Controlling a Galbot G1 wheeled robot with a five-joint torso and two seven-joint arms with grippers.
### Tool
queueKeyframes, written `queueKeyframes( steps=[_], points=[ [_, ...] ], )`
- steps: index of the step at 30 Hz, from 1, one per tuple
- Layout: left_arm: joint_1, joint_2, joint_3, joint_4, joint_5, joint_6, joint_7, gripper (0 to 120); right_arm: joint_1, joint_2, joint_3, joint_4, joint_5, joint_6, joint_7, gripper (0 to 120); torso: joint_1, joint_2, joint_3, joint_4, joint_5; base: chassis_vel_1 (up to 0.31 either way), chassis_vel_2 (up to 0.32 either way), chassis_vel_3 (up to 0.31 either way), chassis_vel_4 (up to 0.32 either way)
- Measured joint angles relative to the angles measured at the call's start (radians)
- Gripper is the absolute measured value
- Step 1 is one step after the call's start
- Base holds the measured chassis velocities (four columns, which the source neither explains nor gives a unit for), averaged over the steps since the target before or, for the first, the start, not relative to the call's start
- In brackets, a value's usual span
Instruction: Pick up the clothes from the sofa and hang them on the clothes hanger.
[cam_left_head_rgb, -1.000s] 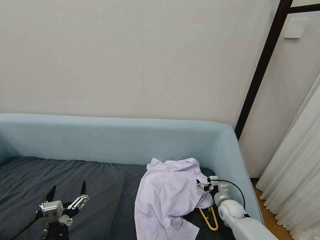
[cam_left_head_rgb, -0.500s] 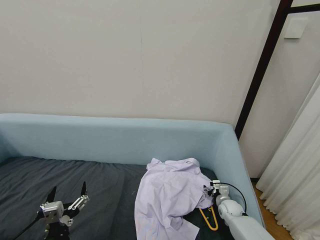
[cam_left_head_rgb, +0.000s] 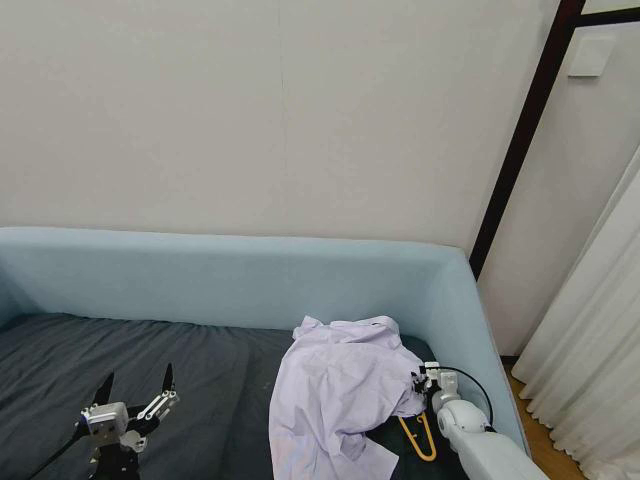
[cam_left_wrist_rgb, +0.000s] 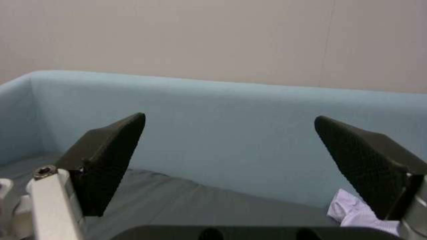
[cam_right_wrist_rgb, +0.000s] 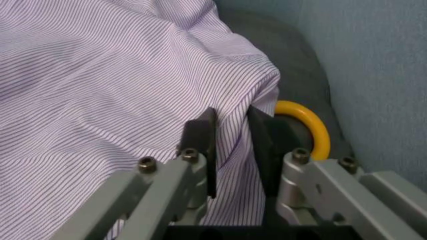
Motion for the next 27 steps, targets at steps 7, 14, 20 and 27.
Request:
queueKeyframes(
  steps=[7, 14, 20, 27],
  points=[
    [0.000, -0.002, 0.001, -0.002, 0.000, -0.002, -0.004, 100, -0.004, -0.005, 0.001, 0.006, 0.000, 0.035, 0.000, 0, 0.000, 0.000, 0.000, 0.0000, 0.0000, 0.000, 0.000, 0.000, 0.000],
    [-0.002, -0.007, 0.007, -0.003, 0.000, -0.003, -0.007, 100, -0.011, -0.015, 0.000, 0.023, 0.012, 0.096, -0.012, 0, 0.000, 0.000, 0.000, -0.0001, 0.0001, 0.000, 0.000, 0.000, 0.000],
    [-0.010, -0.008, 0.009, 0.001, -0.003, -0.008, -0.011, 100, -0.039, -0.058, -0.009, 0.213, 0.166, 0.246, -0.050, 0, 0.000, 0.000, 0.000, -0.0001, 0.0001, 0.000, 0.000, 0.000, 0.000],
    [-0.019, -0.007, 0.016, 0.004, -0.010, -0.012, -0.015, 100, -0.060, -0.149, -0.021, 0.566, 0.391, 0.273, -0.099, 0, 0.000, 0.000, 0.000, 0.0002, 0.0001, 0.000, 0.000, 0.000, 0.000]
  ],
)
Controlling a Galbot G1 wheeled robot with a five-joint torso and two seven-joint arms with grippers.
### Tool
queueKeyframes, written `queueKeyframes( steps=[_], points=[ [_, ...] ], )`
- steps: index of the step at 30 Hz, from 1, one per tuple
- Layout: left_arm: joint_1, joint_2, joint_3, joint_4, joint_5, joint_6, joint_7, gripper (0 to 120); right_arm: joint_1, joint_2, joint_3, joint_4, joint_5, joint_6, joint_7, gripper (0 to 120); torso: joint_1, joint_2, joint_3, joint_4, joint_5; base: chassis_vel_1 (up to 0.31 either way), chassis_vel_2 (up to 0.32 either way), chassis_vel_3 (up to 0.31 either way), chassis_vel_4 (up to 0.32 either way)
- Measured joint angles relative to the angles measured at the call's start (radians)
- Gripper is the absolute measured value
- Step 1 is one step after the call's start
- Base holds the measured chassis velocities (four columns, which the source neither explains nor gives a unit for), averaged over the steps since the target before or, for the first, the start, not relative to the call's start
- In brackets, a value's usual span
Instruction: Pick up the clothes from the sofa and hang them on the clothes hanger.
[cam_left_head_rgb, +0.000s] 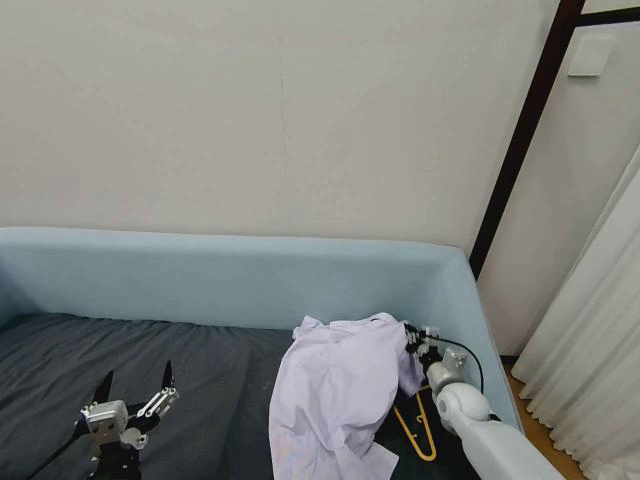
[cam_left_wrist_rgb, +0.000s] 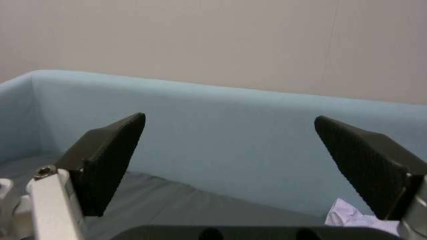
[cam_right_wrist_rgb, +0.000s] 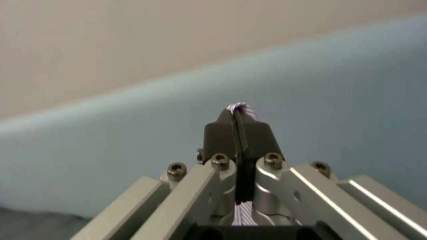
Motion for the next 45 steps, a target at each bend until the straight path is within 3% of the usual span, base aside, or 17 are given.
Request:
queueKeyframes(
  steps=[3, 13, 19, 27, 32, 35, 36, 41, 42, 45],
  points=[
    [-0.005, 0.008, -0.002, -0.003, -0.012, -0.001, -0.001, 100, 0.008, -0.070, 0.000, 0.174, 0.113, 0.006, -0.017, 0, 0.000, 0.000, 0.000, -0.0006, 0.0000, 0.000, 0.000, 0.000, 0.000],
    [-0.007, 0.012, 0.004, -0.012, -0.015, -0.001, -0.003, 100, 0.133, -0.252, 0.030, 0.477, 0.300, -0.009, -0.018, 0, 0.000, 0.000, 0.000, -0.0002, -0.0001, 0.000, 0.000, 0.000, 0.000],
    [-0.009, 0.010, 0.012, -0.019, -0.015, -0.001, -0.004, 100, 0.269, -0.358, 0.040, 0.556, 0.417, -0.031, -0.011, 0, 0.000, 0.000, 0.000, -0.0003, 0.0003, 0.000, 0.000, 0.000, 0.000],
    [-0.010, -0.001, 0.020, -0.028, -0.009, 0.002, -0.004, 100, 0.481, -0.415, -0.019, 0.604, 0.522, -0.074, -0.007, 0, 0.000, 0.000, 0.000, -0.0004, -0.0003, 0.000, 0.000, 0.000, 0.000],
    [-0.003, -0.015, 0.019, -0.029, -0.002, 0.001, -0.006, 100, 0.439, -0.383, -0.133, 0.623, 0.417, -0.086, -0.035, 0, 0.000, 0.000, 0.000, -0.0001, -0.0005, 0.000, 0.000, 0.000, 0.000],
    [0.011, -0.021, 0.005, -0.034, 0.003, -0.003, -0.008, 100, 0.257, -0.277, -0.278, 0.534, 0.194, -0.058, -0.109, 0, 0.000, 0.000, 0.000, -0.0001, 0.0000, 0.000, 0.000, 0.000, 0.000],
    [0.011, -0.021, 0.005, -0.034, 0.003, -0.003, -0.008, 100, 0.257, -0.277, -0.278, 0.534, 0.194, -0.058, -0.109, 0, 0.000, 0.000, 0.000, -0.0001, 0.0000, 0.000, 0.000, 0.000, 0.000],
    [0.023, -0.020, -0.025, -0.028, 0.001, -0.003, -0.009, 100, 0.075, -0.061, -0.397, 0.276, -0.064, 0.019, -0.204, 0, 0.000, 0.000, 0.000, 0.0000, 0.0000, 0.000, 0.000, 0.000, 0.000],
    [0.023, -0.020, -0.025, -0.028, 0.001, -0.003, -0.009, 100, 0.075, -0.061, -0.397, 0.276, -0.064, 0.019, -0.204, 0, 0.000, 0.000, 0.000, 0.0000, 0.0000, 0.000, 0.000, 0.000, 0.000],
    [0.026, -0.018, -0.042, -0.015, -0.004, -0.004, -0.009, 100, 0.021, 0.052, -0.437, 0.103, -0.178, 0.056, -0.223, 0, 0.000, 0.000, 0.000, -0.0001, -0.0005, 0.000, 0.000, 0.000, 0.000]
  ],
)
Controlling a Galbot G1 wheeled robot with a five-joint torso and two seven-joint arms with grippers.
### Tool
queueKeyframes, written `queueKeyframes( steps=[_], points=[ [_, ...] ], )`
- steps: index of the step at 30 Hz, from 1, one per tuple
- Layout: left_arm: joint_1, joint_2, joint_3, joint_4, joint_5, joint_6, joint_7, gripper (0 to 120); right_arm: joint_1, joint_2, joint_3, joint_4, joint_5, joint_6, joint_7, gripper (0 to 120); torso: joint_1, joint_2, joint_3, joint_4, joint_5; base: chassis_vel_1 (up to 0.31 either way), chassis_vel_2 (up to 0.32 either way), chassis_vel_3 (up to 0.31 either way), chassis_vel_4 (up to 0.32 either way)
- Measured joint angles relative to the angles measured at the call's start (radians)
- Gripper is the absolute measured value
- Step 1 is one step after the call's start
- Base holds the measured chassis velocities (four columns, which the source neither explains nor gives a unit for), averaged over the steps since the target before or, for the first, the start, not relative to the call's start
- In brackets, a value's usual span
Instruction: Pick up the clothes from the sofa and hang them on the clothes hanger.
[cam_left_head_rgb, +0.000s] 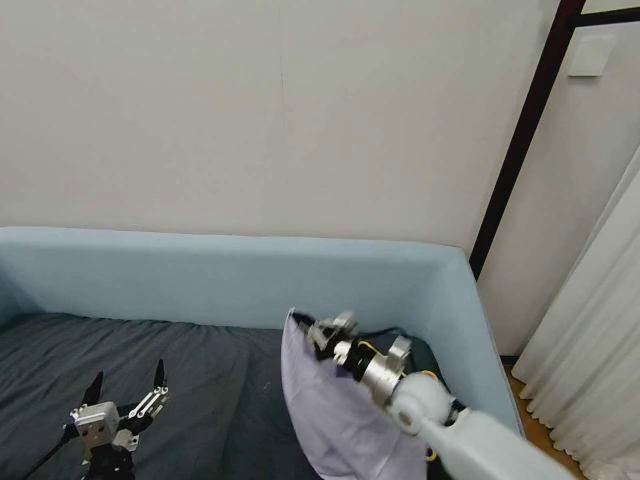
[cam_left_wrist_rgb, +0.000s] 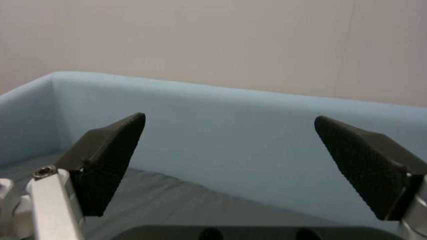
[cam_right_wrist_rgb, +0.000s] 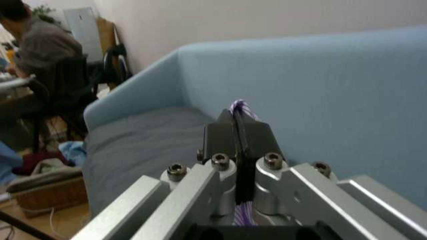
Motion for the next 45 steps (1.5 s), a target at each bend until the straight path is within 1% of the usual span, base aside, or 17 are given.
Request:
queueKeyframes(
  steps=[7, 10, 12, 16, 17, 20, 25, 28, 29, 31, 33, 35, 37, 38, 39, 42, 45],
  points=[
    [-0.003, 0.000, -0.011, 0.024, -0.006, -0.007, -0.002, 100, -0.052, 0.123, -0.023, -0.174, -0.077, 0.000, 0.086, 0, 0.000, 0.000, 0.000, -0.0001, 0.0001, 0.000, 0.000, 0.000, 0.000],
    [-0.012, 0.000, -0.009, 0.036, -0.007, -0.008, -0.002, 100, -0.086, 0.147, -0.042, -0.175, -0.089, -0.077, 0.146, 11, 0.000, 0.000, 0.000, -0.0001, 0.0002, 0.000, 0.000, 0.000, 0.000],
    [-0.015, 0.001, -0.009, 0.039, -0.007, -0.008, -0.002, 100, -0.092, 0.146, -0.049, -0.165, -0.088, -0.109, 0.164, 15, 0.000, 0.000, 0.000, -0.0002, 0.0001, 0.000, 0.000, 0.000, 0.000],
    [-0.027, 0.006, -0.004, 0.053, -0.007, -0.008, -0.002, 100, -0.104, 0.113, -0.066, -0.067, -0.024, -0.283, 0.216, 34, 0.000, 0.000, 0.000, -0.0001, 0.0002, 0.000, 0.000, 0.000, 0.000],
    [-0.027, 0.006, -0.004, 0.053, -0.007, -0.008, -0.002, 100, -0.104, 0.113, -0.066, -0.067, -0.024, -0.283, 0.216, 34, 0.000, 0.000, 0.000, -0.0001, 0.0002, 0.000, 0.000, 0.000, 0.000],
    [-0.035, 0.010, 0.000, 0.060, -0.007, -0.008, -0.002, 100, -0.110, 0.080, -0.067, 0.025, 0.036, -0.352, 0.217, 47, 0.000, 0.000, 0.000, -0.0002, 0.0003, 0.000, 0.000, 0.000, 0.000],
    [-0.042, 0.016, 0.002, 0.063, -0.007, -0.008, -0.002, 100, -0.116, 0.052, -0.062, 0.108, 0.050, -0.341, 0.177, 62, 0.000, 0.000, 0.000, -0.0002, 0.0004, 0.000, 0.000, 0.000, 0.000],
    [-0.045, 0.022, 0.003, 0.065, -0.009, -0.008, -0.002, 100, -0.114, 0.035, -0.010, 0.152, 0.073, -0.286, 0.088, 77, 0.000, 0.000, 0.000, 0.0000, 0.0005, 0.000, 0.000, 0.000, 0.000],
    [-0.045, 0.022, 0.003, 0.065, -0.009, -0.008, -0.002, 100, -0.114, 0.035, -0.010, 0.152, 0.073, -0.286, 0.088, 77, 0.000, 0.000, 0.000, 0.0000, 0.0005, 0.000, 0.000, 0.000, 0.000],
    [-0.048, 0.026, 0.004, 0.067, -0.010, -0.008, -0.002, 100, -0.112, 0.007, 0.041, 0.205, 0.156, -0.267, 0.047, 88, 0.000, 0.000, 0.000, -0.0001, 0.0005, 0.000, 0.000, 0.000, 0.000],
    [-0.048, 0.026, 0.004, 0.067, -0.010, -0.008, -0.002, 100, -0.110, -0.001, 0.056, 0.212, 0.158, -0.265, 0.046, 92, 0.000, 0.000, 0.000, -0.0002, 0.0004, 0.000, 0.000, 0.000, 0.000],
    [-0.048, 0.028, 0.006, 0.067, -0.010, -0.008, -0.002, 100, -0.099, -0.010, 0.091, 0.201, 0.077, -0.274, 0.090, 98, 0.000, 0.000, 0.000, -0.0001, 0.0006, 0.000, 0.000, 0.000, 0.000],
    [-0.047, 0.028, 0.010, 0.067, -0.009, -0.008, -0.002, 100, -0.081, -0.015, 0.130, 0.131, -0.123, -0.294, 0.164, 100, 0.000, 0.000, 0.000, 0.0001, 0.0005, 0.000, 0.000, 0.000, 0.000],
    [-0.047, 0.028, 0.010, 0.067, -0.009, -0.008, -0.002, 100, -0.081, -0.015, 0.130, 0.131, -0.123, -0.294, 0.164, 100, 0.000, 0.000, 0.000, 0.0001, 0.0005, 0.000, 0.000, 0.000, 0.000],
    [-0.047, 0.027, 0.011, 0.065, -0.009, -0.008, -0.002, 100, -0.073, -0.017, 0.150, 0.083, -0.224, -0.292, 0.168, 100, 0.000, 0.000, 0.000, 0.0000, 0.0005, 0.000, 0.000, 0.000, 0.000],
    [-0.043, 0.027, 0.014, 0.059, -0.006, -0.008, -0.002, 100, -0.058, -0.018, 0.218, -0.084, -0.489, -0.241, 0.086, 100, 0.000, 0.000, 0.000, -0.0002, 0.0006, 0.000, 0.000, 0.000, 0.000],
    [-0.041, 0.026, 0.014, 0.058, -0.005, -0.008, -0.002, 100, -0.059, -0.018, 0.246, -0.151, -0.544, -0.228, 0.030, 100, 0.000, 0.000, 0.000, -0.0003, 0.0006, 0.000, 0.000, 0.000, 0.000]
  ],
)
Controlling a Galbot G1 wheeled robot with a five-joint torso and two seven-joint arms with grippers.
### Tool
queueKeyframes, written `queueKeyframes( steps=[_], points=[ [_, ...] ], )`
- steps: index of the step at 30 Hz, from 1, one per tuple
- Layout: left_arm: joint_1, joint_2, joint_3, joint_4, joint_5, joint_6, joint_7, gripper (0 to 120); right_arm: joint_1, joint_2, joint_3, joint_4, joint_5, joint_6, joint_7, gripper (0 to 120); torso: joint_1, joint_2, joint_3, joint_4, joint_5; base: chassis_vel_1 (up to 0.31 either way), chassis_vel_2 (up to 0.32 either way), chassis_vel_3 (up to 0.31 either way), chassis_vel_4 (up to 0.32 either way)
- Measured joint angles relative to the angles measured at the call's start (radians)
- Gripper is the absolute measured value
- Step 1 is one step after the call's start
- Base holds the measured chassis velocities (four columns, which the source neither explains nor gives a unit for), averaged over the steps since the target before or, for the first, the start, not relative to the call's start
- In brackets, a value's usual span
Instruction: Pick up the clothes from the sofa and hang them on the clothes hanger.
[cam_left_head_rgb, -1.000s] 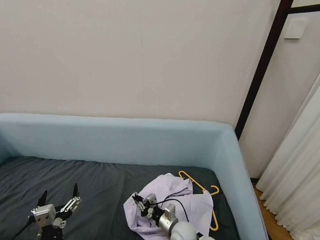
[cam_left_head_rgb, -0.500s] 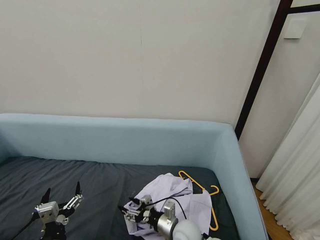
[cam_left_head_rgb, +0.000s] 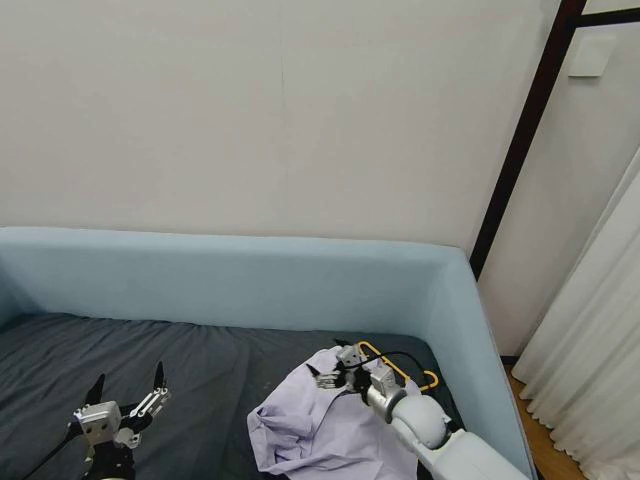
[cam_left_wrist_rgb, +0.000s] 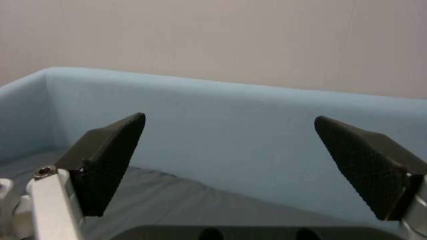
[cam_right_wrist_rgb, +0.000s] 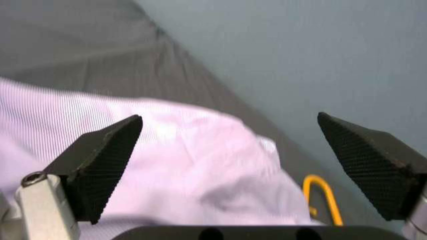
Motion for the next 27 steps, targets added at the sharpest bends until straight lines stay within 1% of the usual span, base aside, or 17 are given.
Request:
queueKeyframes(
  steps=[3, 6, 7, 8, 10, 13, 19, 21, 23, 24, 27],
  points=[
    [0.001, -0.001, 0.000, 0.000, 0.001, 0.000, 0.000, 100, -0.007, 0.001, 0.017, -0.033, -0.012, 0.010, -0.051, 100, 0.000, 0.000, 0.000, 0.0000, 0.0000, 0.000, 0.000, 0.000, 0.000],
    [0.001, -0.004, 0.000, -0.001, 0.005, 0.000, 0.000, 100, -0.008, 0.009, 0.036, -0.073, -0.074, 0.029, -0.116, 100, 0.000, 0.000, 0.000, 0.0003, -0.0002, 0.000, 0.000, 0.000, 0.000],
    [0.001, -0.005, 0.000, -0.001, 0.006, 0.000, 0.000, 100, -0.006, 0.011, 0.038, -0.085, -0.106, 0.031, -0.123, 100, 0.000, 0.000, 0.000, 0.0003, -0.0002, 0.000, 0.000, 0.000, 0.000],
    [0.001, -0.005, 0.000, -0.001, 0.006, 0.000, 0.000, 100, -0.006, 0.011, 0.038, -0.085, -0.106, 0.031, -0.123, 100, 0.000, 0.000, 0.000, 0.0003, -0.0002, 0.000, 0.000, 0.000, 0.000],
    [0.001, -0.009, 0.000, -0.003, 0.008, 0.000, 0.000, 100, 0.001, 0.018, 0.043, -0.112, -0.187, 0.037, -0.126, 100, 0.000, 0.000, 0.000, 0.0003, -0.0001, 0.000, 0.000, 0.000, 0.000],
    [0.003, -0.011, -0.001, -0.004, 0.009, 0.000, 0.000, 100, 0.010, 0.027, 0.047, -0.148, -0.265, 0.058, -0.126, 100, 0.000, 0.000, 0.000, 0.0003, -0.0002, 0.000, 0.000, 0.000, 0.000],
    [0.008, -0.014, -0.007, -0.007, 0.008, -0.001, 0.000, 100, 0.016, 0.042, 0.043, -0.189, -0.298, 0.087, -0.121, 100, 0.000, 0.000, 0.000, 0.0002, -0.0003, 0.000, 0.000, 0.000, 0.000],
    [0.010, -0.019, -0.007, -0.007, 0.010, -0.003, 0.000, 100, 0.016, 0.053, 0.041, -0.202, -0.298, 0.092, -0.114, 95, 0.000, 0.000, 0.000, 0.0003, -0.0002, 0.000, 0.000, 0.000, 0.000],
    [0.013, -0.024, -0.002, -0.008, 0.016, -0.006, 0.000, 100, 0.016, 0.069, 0.039, -0.212, -0.289, 0.095, -0.108, 86, 0.000, 0.000, 0.000, 0.0003, -0.0003, 0.000, 0.000, 0.000, 0.000],
    [0.013, -0.024, -0.002, -0.008, 0.016, -0.006, 0.000, 100, 0.016, 0.069, 0.039, -0.212, -0.289, 0.095, -0.108, 86, 0.000, 0.000, 0.000, 0.0003, -0.0003, 0.000, 0.000, 0.000, 0.000],
    [0.015, -0.026, -0.001, -0.011, 0.019, -0.008, -0.001, 100, 0.016, 0.075, 0.031, -0.206, -0.249, 0.097, -0.104, 72, 0.000, 0.000, 0.000, 0.0003, -0.0003, 0.000, 0.000, 0.000, 0.000]
  ],
)
